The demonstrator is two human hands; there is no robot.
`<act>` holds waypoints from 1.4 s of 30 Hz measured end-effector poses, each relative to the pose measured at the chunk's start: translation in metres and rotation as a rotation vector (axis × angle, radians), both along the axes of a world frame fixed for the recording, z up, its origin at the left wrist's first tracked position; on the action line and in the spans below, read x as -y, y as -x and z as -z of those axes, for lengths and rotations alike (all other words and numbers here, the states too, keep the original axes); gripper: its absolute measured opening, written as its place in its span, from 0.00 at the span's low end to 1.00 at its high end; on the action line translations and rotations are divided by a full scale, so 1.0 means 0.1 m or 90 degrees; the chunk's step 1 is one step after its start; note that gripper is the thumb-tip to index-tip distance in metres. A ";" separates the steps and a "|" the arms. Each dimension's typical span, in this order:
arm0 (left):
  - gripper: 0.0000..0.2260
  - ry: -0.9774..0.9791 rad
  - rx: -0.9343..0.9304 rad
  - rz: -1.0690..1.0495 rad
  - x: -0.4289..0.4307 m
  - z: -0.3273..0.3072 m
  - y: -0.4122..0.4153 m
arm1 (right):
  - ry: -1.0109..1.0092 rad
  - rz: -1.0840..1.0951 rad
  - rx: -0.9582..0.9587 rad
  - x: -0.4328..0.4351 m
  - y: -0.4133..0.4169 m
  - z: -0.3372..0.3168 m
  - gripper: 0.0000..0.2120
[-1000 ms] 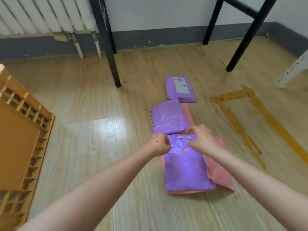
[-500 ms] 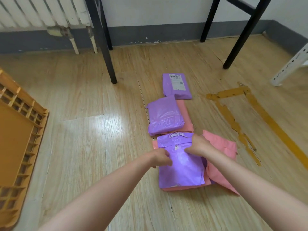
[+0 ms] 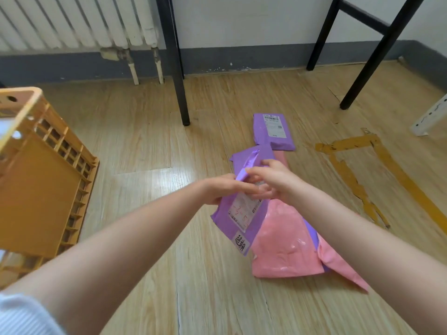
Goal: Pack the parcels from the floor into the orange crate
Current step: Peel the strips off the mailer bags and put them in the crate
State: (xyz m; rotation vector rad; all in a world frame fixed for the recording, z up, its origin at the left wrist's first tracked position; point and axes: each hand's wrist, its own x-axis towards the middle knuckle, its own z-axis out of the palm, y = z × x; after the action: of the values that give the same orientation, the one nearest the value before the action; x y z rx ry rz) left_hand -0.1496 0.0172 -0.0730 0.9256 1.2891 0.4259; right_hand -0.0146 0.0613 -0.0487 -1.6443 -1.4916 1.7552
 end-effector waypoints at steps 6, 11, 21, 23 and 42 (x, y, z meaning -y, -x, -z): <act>0.07 -0.135 -0.272 -0.135 -0.06 -0.59 0.83 | -0.094 -0.124 -0.030 0.03 0.60 -0.52 0.22; 0.08 -0.205 -0.298 -0.259 0.11 -1.03 1.51 | -0.266 -0.144 0.106 0.05 1.12 -0.73 0.29; 0.09 -0.318 -0.246 -0.524 1.25 -1.42 2.65 | -0.049 -0.042 -0.179 0.65 2.13 -0.89 0.34; 0.11 -0.338 -0.243 -0.549 1.51 -1.46 2.85 | -0.072 -0.076 -0.212 0.80 2.34 -0.95 0.28; 0.03 -0.162 -0.734 -0.592 3.32 -1.01 4.55 | -0.273 -0.444 -0.025 2.34 4.36 -0.88 0.49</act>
State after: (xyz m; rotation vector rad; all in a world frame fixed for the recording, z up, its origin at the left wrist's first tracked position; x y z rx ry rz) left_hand -0.6046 -0.3152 0.0283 0.7133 2.7958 0.8334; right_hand -0.4504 -0.1722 0.0393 -0.9225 -2.4065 1.5603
